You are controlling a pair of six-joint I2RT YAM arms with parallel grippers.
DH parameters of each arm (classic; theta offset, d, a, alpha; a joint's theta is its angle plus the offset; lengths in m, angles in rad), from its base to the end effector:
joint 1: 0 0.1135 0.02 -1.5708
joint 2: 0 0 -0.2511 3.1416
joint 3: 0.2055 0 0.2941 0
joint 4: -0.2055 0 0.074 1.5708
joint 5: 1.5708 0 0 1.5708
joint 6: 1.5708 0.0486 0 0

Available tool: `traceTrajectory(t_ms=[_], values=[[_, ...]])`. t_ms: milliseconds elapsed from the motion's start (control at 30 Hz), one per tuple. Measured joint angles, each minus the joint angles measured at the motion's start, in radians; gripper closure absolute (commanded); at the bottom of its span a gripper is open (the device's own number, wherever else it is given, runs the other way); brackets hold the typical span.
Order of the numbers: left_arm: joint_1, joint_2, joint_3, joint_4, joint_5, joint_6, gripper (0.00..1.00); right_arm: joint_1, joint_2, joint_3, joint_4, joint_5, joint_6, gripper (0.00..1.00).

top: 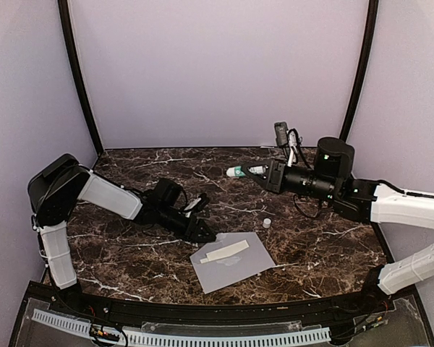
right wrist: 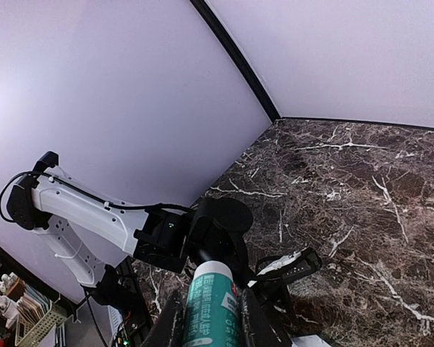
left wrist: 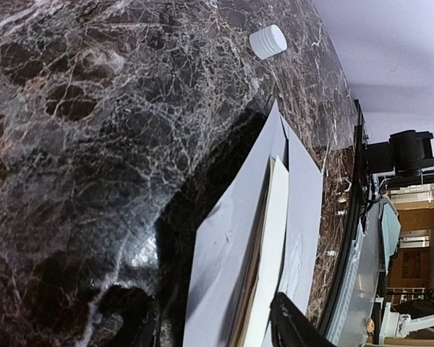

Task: Place the letter into the envelope and seal it
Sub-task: Paint the envelope at the center of the board.

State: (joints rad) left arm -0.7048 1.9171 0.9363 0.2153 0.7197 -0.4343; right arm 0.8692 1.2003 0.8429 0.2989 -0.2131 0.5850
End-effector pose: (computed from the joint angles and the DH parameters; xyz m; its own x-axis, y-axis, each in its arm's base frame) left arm 0.2801 -0.2803 0.0672 -0.8361 0.2958 -0.4619 0.5483 0.4292 -0.7177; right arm 0.2123 0.2672 0.2960 -0.5189 0.2221 -0.8255 -0.7152 0.4162 0.5616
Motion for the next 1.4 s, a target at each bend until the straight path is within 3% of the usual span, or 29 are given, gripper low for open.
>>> traceTrajectory(t_ms=[267,400,700,800,1000,1200,1400], values=[[0.0,0.015,0.032,0.016,-0.021,0.0,0.51,0.0,-0.018,-0.013,0.002,0.0,0.0,1.0],[0.0,0.053,0.069,0.021,-0.013,-0.004,0.59,0.0,-0.019,-0.013,0.001,0.0,0.0,1.0],[-0.015,0.107,0.112,0.022,0.033,-0.007,0.65,0.0,-0.02,-0.013,0.0,-0.001,0.0,1.0],[-0.023,0.114,0.113,0.022,0.047,-0.011,0.72,0.0,-0.021,-0.013,0.0,-0.002,0.0,1.0],[-0.027,0.121,0.114,0.022,0.062,-0.027,0.99,0.0,-0.023,-0.013,-0.001,-0.002,0.0,1.0],[-0.023,0.1,0.103,0.021,0.031,-0.026,1.0,0.0,-0.021,-0.013,-0.04,0.012,-0.028,1.0],[0.037,-0.097,0.023,0.018,-0.148,-0.031,1.0,0.007,0.048,0.003,-0.148,0.056,-0.095,1.0]])
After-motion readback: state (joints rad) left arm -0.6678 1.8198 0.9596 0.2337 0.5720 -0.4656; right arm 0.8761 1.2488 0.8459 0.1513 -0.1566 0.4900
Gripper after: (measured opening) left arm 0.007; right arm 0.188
